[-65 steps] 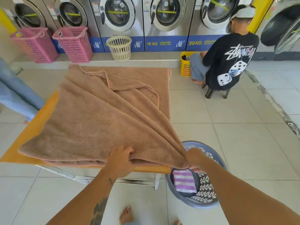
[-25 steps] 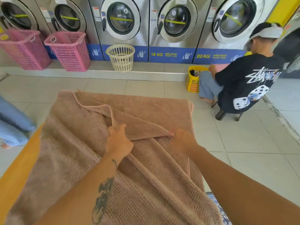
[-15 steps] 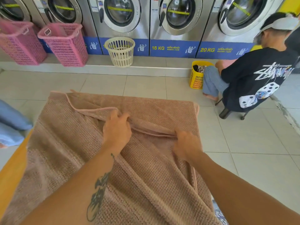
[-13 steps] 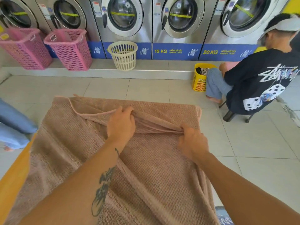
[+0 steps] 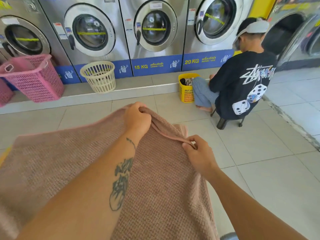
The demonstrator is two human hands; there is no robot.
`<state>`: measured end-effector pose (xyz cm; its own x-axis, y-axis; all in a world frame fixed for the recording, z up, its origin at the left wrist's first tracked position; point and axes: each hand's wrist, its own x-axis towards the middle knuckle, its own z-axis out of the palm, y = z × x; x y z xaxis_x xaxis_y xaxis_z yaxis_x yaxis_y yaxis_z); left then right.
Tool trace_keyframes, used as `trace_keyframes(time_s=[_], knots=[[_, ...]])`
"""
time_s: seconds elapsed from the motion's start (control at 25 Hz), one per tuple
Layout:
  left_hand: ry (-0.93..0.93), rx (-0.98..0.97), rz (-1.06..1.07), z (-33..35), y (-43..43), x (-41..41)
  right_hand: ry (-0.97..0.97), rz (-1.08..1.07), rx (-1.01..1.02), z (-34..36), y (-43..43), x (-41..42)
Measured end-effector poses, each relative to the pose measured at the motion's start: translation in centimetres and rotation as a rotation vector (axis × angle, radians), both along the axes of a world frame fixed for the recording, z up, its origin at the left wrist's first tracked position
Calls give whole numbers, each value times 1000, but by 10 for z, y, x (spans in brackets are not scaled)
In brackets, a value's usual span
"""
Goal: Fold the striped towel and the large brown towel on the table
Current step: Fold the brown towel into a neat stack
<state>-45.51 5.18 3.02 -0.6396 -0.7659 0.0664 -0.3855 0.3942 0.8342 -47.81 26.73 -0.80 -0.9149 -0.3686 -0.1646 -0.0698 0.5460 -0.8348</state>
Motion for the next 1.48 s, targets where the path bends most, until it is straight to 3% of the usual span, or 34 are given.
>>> trace_keyframes(time_s=[0.12, 0.28, 0.32, 0.48, 0.68, 0.88, 1.0, 1.08, 1.16, 1.28, 1.36, 1.48], knots=[[-17, 112, 7, -17, 14, -19, 31, -33, 185, -21, 6, -15], [147, 427, 24, -37, 25, -37, 33, 24, 492, -37, 1, -24], [142, 394, -18, -42, 28, -38, 57, 54, 490, -38, -5, -24], [-154, -55, -79, -67, 28, -24, 64, 73, 384, -42, -26, -28], [-491, -173, -282, -92, 17, -25, -307, -177, 61, -40, -28, -52], [-356, -288, -244, -94, 23, -36, -294, -140, -56, -31, -21, -59], [-119, -294, -119, -75, 29, -50, -160, -118, -178, -29, -19, -63], [7, -355, -122, -67, 34, -63, -90, -255, -220, -31, -16, -70], [-88, -378, -305, -73, 39, -70, -150, -353, -154, -42, -9, -74], [-404, -433, -481, -93, 46, -55, -396, -213, 68, -65, 7, -70], [-351, -529, -414, -99, 52, -43, -452, -137, 155, -71, 16, -62], [-385, -573, -470, -99, 62, -27, -312, -101, 146, -71, 21, -41]])
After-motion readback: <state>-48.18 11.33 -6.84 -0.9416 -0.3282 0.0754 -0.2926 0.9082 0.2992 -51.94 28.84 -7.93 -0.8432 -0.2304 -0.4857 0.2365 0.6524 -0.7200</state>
